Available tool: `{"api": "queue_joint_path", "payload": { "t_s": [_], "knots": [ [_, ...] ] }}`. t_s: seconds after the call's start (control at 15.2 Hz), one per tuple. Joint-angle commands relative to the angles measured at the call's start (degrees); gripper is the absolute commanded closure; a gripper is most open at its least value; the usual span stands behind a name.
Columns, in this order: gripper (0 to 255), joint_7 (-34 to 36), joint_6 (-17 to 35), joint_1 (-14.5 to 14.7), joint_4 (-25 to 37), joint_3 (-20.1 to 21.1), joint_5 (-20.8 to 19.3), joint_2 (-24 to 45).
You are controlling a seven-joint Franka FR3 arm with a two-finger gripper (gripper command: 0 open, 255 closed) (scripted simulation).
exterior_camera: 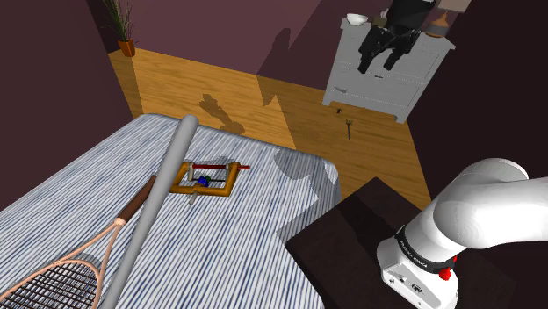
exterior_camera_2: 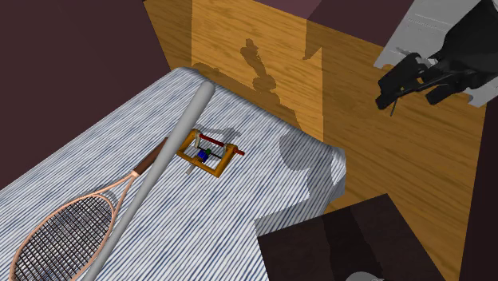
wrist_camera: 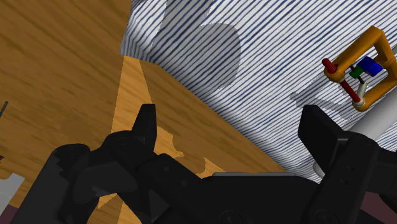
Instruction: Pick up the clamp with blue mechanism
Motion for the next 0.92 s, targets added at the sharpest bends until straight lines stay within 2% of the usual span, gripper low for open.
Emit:
{"api": "queue_joint_path", "payload": {
  "t_s": [0.0,0.46,0.86],
  "knots": [
    [0,0.00,0.00,0.00,0.00,0.00,0.00,0.00],
    [0,6.78,9.59,2.20,-4.92,5.96,3.06,5.71],
    [0,12.59,18.05,3.88,-6.38,11.14,4.90,13.49]
  ]
}}
